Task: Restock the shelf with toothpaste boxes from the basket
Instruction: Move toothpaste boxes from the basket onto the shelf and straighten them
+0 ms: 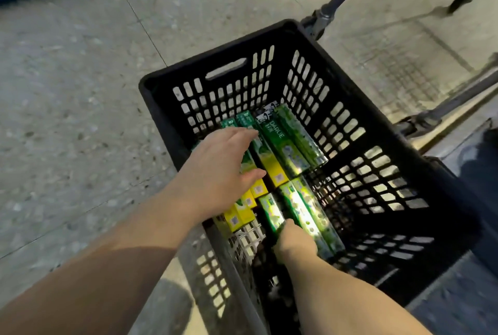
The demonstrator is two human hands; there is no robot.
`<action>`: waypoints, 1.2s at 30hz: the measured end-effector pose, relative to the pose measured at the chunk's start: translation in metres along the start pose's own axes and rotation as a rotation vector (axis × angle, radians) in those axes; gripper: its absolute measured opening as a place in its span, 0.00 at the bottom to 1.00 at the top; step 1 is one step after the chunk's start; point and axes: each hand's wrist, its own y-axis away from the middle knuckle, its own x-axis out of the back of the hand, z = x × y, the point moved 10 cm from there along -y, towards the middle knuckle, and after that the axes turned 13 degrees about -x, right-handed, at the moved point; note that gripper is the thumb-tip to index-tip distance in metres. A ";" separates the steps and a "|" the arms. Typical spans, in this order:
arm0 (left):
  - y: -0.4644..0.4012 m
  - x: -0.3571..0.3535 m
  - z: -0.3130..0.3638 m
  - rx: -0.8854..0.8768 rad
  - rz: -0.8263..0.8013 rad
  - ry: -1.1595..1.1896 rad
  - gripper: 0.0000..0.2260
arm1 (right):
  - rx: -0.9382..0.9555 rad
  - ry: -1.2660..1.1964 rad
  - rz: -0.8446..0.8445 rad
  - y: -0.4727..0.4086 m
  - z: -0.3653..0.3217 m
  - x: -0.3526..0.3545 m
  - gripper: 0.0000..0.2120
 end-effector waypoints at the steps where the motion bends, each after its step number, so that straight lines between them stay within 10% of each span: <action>1: -0.001 0.001 0.000 -0.008 0.008 0.001 0.31 | 0.004 0.005 -0.001 0.000 -0.002 0.001 0.16; 15: 0.020 0.132 0.096 -0.035 -0.109 -0.015 0.32 | 0.254 -0.276 -0.142 0.194 0.049 0.236 0.30; 25: 0.026 0.358 0.289 -0.224 -0.009 0.063 0.31 | 0.454 -0.508 -0.073 0.435 0.177 0.440 0.14; 33: 0.048 0.465 0.481 -0.628 -0.039 0.027 0.33 | 0.299 -0.539 0.277 0.617 0.328 0.524 0.04; 36: 0.061 0.474 0.537 -0.734 -0.078 0.019 0.34 | 0.145 -0.553 0.436 0.681 0.389 0.530 0.15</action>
